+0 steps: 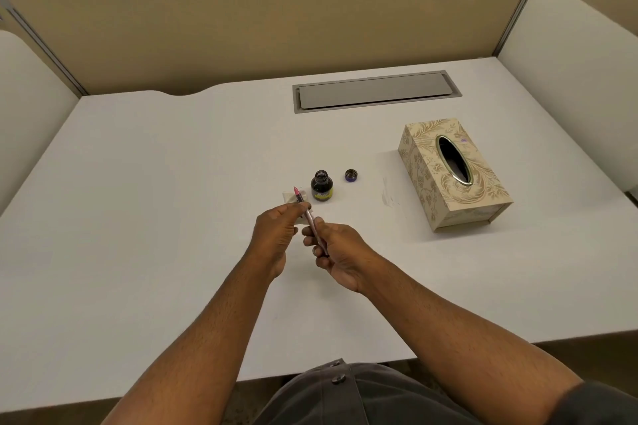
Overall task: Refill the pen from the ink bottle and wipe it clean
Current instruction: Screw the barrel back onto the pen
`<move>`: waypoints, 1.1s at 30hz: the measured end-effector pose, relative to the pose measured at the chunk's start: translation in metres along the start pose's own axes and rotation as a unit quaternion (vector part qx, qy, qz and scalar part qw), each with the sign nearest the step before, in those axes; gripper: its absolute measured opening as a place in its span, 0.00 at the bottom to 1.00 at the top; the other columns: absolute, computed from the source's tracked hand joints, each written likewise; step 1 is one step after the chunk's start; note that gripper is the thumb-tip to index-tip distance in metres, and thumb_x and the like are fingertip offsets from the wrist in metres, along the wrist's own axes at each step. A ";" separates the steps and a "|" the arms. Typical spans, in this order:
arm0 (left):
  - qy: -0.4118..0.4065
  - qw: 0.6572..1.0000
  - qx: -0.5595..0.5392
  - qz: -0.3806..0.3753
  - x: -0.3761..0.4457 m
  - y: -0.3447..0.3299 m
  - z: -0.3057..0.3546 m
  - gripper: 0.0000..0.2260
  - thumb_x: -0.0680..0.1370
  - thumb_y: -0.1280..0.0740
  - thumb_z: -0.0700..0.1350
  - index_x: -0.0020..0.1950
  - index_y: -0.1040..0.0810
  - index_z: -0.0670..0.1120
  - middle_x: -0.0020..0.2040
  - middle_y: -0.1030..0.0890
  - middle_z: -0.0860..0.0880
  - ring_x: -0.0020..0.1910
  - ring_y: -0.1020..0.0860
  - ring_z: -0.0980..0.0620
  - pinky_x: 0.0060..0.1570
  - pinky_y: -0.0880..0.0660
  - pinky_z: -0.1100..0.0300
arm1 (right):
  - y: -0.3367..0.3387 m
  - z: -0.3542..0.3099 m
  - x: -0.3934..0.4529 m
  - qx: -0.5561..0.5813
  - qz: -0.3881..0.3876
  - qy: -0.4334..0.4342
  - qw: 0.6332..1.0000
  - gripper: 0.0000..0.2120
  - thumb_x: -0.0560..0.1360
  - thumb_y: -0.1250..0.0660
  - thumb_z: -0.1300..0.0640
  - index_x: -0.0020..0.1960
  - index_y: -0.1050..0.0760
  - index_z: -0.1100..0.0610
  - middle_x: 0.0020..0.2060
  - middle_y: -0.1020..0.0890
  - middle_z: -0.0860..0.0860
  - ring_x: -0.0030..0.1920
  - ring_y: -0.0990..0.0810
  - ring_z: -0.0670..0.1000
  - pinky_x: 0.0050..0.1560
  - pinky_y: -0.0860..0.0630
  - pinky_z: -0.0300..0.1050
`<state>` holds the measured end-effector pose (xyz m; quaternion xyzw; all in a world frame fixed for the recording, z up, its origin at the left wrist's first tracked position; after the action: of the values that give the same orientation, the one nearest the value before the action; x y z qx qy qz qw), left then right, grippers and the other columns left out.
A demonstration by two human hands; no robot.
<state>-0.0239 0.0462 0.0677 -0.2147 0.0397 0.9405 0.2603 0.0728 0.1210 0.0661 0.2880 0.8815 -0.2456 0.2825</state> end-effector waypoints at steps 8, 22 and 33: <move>0.005 1.000 -0.004 -0.001 0.002 0.000 -0.001 0.07 0.73 0.29 0.46 0.47 0.15 0.44 0.46 0.15 0.48 0.53 0.21 0.50 0.57 0.27 0.53 | 0.001 -0.001 0.001 0.006 0.001 -0.003 1.000 0.14 0.81 0.40 0.50 0.49 0.22 0.59 0.38 0.22 0.52 0.33 0.32 0.46 0.30 0.35 0.37; 0.006 1.000 -0.006 -0.006 0.005 -0.002 -0.001 0.08 0.73 0.29 0.46 0.48 0.15 0.44 0.47 0.15 0.48 0.54 0.21 0.50 0.57 0.27 0.54 | -0.001 -0.005 0.005 0.009 0.004 0.011 1.000 0.11 0.78 0.33 0.50 0.50 0.23 0.59 0.37 0.25 0.52 0.32 0.34 0.46 0.27 0.36 0.36; 0.013 1.000 0.001 -0.001 0.007 -0.002 -0.003 0.08 0.73 0.30 0.45 0.48 0.15 0.43 0.48 0.15 0.46 0.53 0.20 0.50 0.55 0.27 0.54 | -0.001 -0.004 0.004 0.002 0.017 0.032 0.999 0.09 0.78 0.32 0.53 0.46 0.23 0.59 0.36 0.24 0.53 0.32 0.31 0.46 0.28 0.33 0.37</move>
<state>-0.0271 0.0509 0.0624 -0.2269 0.0438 0.9374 0.2606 0.0683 0.1241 0.0671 0.3117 0.8843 -0.2333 0.2576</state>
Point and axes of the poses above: each hand's wrist, its own x-axis towards the middle knuckle, its own y-axis out of the back of the hand, z = x × y, the point moved 1 cm from there along x, towards the middle knuckle
